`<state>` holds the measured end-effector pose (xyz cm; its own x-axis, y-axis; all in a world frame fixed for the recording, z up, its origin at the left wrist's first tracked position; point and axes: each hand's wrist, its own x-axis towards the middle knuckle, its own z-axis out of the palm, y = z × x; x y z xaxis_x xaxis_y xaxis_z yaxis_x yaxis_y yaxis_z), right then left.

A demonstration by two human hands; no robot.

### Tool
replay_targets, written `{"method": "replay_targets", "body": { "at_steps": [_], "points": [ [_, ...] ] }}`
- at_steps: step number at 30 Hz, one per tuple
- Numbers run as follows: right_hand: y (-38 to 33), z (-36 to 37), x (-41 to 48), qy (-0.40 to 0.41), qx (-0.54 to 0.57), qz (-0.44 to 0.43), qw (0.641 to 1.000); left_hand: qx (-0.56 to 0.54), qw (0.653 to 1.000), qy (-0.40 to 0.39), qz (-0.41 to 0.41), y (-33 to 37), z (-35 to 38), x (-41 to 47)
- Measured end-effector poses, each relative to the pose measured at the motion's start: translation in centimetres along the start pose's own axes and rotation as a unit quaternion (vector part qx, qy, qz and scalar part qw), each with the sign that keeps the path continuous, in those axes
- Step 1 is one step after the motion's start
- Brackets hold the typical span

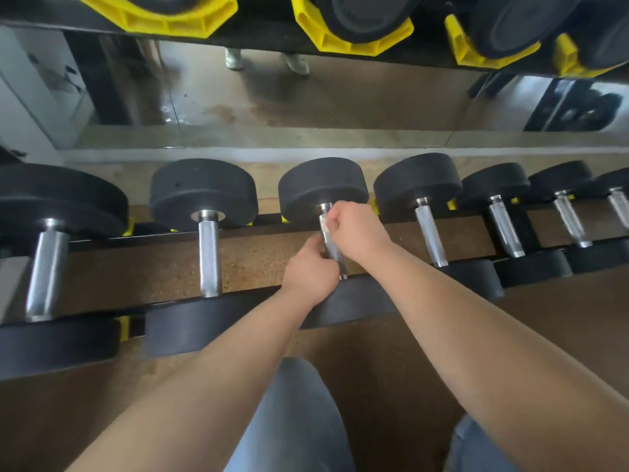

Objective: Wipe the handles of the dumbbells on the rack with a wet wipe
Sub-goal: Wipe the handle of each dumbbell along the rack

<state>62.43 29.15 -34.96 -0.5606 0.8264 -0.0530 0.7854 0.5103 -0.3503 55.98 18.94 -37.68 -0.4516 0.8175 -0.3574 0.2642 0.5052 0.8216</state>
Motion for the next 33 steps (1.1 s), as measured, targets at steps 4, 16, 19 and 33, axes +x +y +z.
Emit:
{"method": "replay_targets", "body": {
  "at_steps": [4,16,19,33],
  "points": [
    [0.8,-1.9,-2.7,-0.169,-0.051,-0.044,0.983,-0.018,1.0,-0.01,0.001,-0.1,0.0,0.2],
    [2.6,-0.7,0.7,-0.049,0.039,0.008,0.998,-0.149,0.986,-0.035,-0.068,-0.7,-0.1,1.9],
    [2.5,-1.6,0.5,-0.08,0.079,0.031,0.993,-0.162,0.982,-0.038,-0.093,0.0,0.0,2.5],
    [3.6,0.1,2.0,-0.036,0.281,0.162,0.945,-0.136,0.975,-0.147,-0.093,0.7,-2.4,6.7]
  ]
}}
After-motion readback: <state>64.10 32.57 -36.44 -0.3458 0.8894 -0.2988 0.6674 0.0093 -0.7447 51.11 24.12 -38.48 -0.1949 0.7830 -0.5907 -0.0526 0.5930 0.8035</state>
